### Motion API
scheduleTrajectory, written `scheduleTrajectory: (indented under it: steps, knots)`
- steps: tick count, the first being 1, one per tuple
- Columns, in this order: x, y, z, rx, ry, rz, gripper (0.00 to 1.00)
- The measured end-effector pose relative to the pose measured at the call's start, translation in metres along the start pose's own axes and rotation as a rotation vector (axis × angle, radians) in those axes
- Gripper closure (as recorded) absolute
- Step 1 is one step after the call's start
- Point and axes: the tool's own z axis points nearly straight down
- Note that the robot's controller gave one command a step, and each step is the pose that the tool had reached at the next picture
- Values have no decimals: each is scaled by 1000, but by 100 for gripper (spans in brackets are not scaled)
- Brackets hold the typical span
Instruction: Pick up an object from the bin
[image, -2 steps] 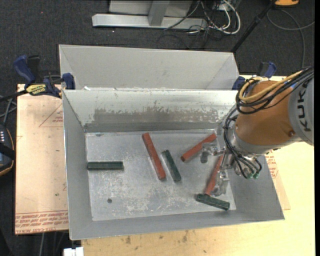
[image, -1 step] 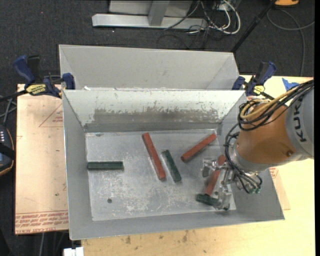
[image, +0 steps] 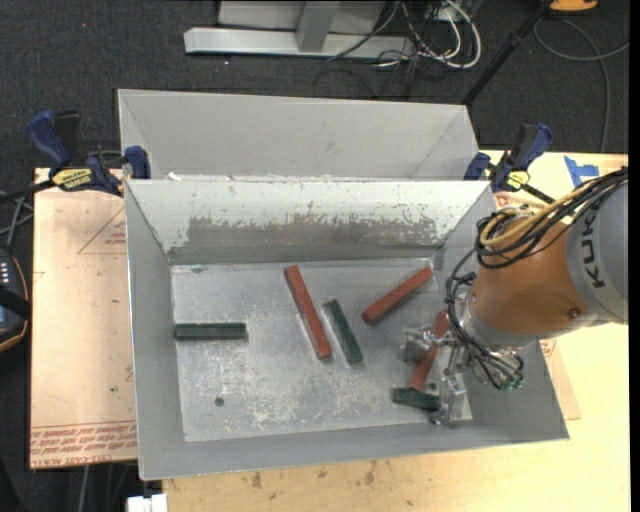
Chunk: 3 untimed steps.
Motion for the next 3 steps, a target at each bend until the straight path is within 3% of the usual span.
scheduleTrajectory:
  steps: [1,2,3]
  knots:
    - [13,11,0,0,-1,-287,100]
    - [13,11,0,0,-1,-287,100]
    - [2,14,-173,3,-4,-259,100]
